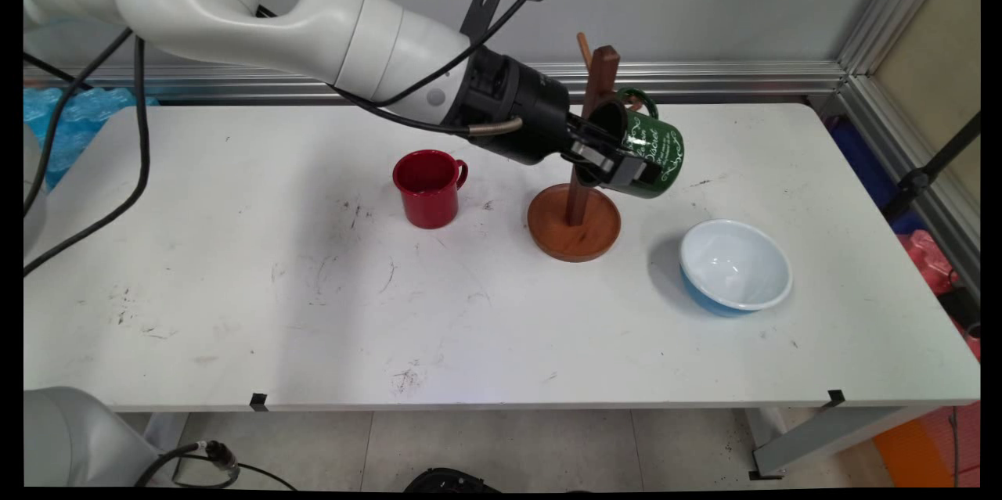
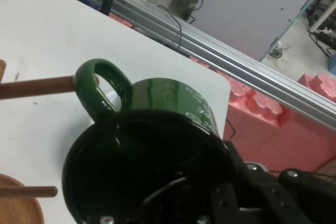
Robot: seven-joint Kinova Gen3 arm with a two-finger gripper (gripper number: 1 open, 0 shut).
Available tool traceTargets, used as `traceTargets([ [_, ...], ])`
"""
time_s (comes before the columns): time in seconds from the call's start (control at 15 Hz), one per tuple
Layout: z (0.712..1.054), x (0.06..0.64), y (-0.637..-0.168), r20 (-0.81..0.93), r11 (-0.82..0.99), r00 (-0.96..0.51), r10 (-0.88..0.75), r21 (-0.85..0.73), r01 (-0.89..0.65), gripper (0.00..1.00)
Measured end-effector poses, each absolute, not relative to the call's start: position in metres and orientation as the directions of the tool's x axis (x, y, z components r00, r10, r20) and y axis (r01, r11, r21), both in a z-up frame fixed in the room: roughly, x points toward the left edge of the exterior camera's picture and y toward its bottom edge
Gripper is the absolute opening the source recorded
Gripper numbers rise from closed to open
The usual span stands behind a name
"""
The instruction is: Place the picked object on the table
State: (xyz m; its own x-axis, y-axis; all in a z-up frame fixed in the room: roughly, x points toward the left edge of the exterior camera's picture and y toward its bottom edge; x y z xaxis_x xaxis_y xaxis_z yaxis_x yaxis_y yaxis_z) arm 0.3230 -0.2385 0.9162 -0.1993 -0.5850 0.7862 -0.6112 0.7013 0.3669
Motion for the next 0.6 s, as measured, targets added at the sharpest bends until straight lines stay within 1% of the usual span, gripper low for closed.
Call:
traceTargets([
  [0.6,0.9202,0.3170,-0.2317,0.786,0.711,-0.199,-0.586,0.381,-0.591,0.00],
])
